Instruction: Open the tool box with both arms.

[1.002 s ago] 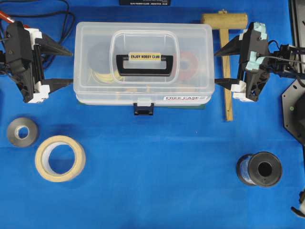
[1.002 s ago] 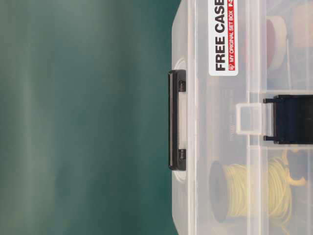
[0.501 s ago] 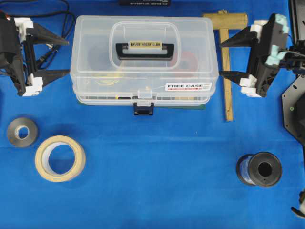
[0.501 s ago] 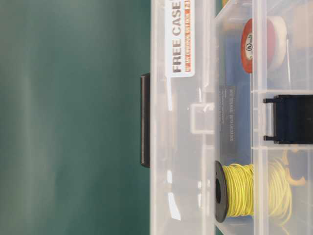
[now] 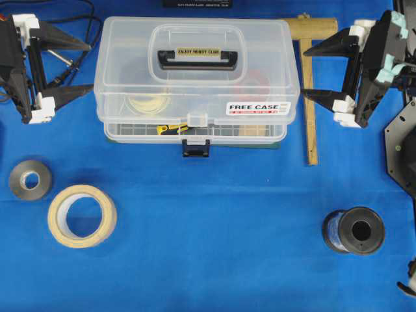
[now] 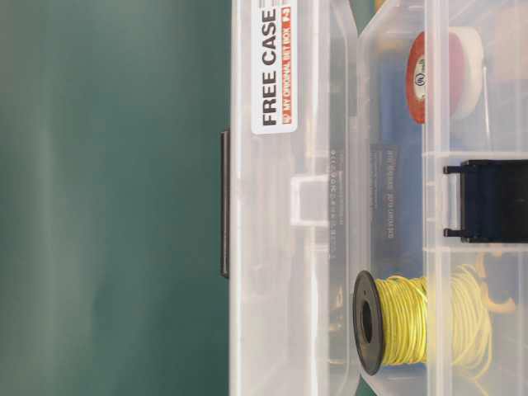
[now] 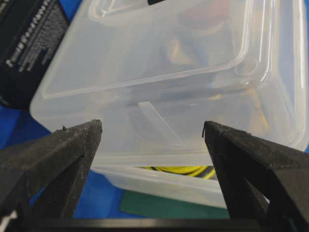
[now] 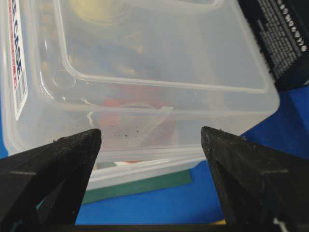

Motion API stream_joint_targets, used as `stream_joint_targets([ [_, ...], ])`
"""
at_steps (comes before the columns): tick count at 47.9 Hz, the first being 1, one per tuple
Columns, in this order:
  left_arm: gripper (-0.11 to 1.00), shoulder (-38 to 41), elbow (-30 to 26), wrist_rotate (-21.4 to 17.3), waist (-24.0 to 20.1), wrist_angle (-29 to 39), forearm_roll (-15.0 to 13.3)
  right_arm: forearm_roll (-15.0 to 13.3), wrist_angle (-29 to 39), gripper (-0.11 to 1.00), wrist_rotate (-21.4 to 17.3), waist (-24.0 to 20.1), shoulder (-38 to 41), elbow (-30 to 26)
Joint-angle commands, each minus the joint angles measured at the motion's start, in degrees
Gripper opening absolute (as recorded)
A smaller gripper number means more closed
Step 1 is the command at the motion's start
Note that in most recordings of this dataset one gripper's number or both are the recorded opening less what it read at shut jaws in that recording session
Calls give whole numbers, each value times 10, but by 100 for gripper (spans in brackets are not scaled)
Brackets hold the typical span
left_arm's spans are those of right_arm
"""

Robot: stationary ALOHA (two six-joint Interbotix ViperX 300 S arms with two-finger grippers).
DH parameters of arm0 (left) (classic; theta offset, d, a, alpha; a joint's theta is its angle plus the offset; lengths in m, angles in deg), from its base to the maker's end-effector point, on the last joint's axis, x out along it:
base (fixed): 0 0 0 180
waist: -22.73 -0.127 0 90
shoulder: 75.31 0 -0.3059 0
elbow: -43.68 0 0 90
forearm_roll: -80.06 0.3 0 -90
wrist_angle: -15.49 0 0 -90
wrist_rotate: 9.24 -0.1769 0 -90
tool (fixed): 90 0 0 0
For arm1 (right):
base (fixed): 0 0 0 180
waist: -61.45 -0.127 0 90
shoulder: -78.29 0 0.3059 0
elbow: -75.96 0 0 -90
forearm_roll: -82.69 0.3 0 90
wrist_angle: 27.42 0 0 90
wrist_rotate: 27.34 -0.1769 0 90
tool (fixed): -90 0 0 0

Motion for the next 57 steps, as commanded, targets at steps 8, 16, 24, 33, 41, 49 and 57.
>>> stream_joint_targets([
  [8, 90, -17, -35, 0, -33, -9, -1, 2, -20, 84, -8, 21, 1, -40],
  [16, 90, -12, -41, -1, -52, -11, -1, 1, -31, 84, -8, 40, 3, -46],
  [24, 90, -4, -48, -1, -74, -16, -1, 2, -47, 84, -8, 67, 4, -47],
  [33, 90, 11, -57, -11, -90, -21, -1, 2, -57, 84, -8, 95, 10, -49],
  [41, 90, 26, -67, -12, -109, -21, -1, 2, -73, 84, -8, 116, 24, -52],
  [49, 90, 46, -78, -13, -131, -24, -1, 2, -86, 84, -8, 136, 48, -60],
  [57, 90, 78, -98, -14, -156, -33, -1, 2, -102, 84, -7, 157, 72, -69],
])
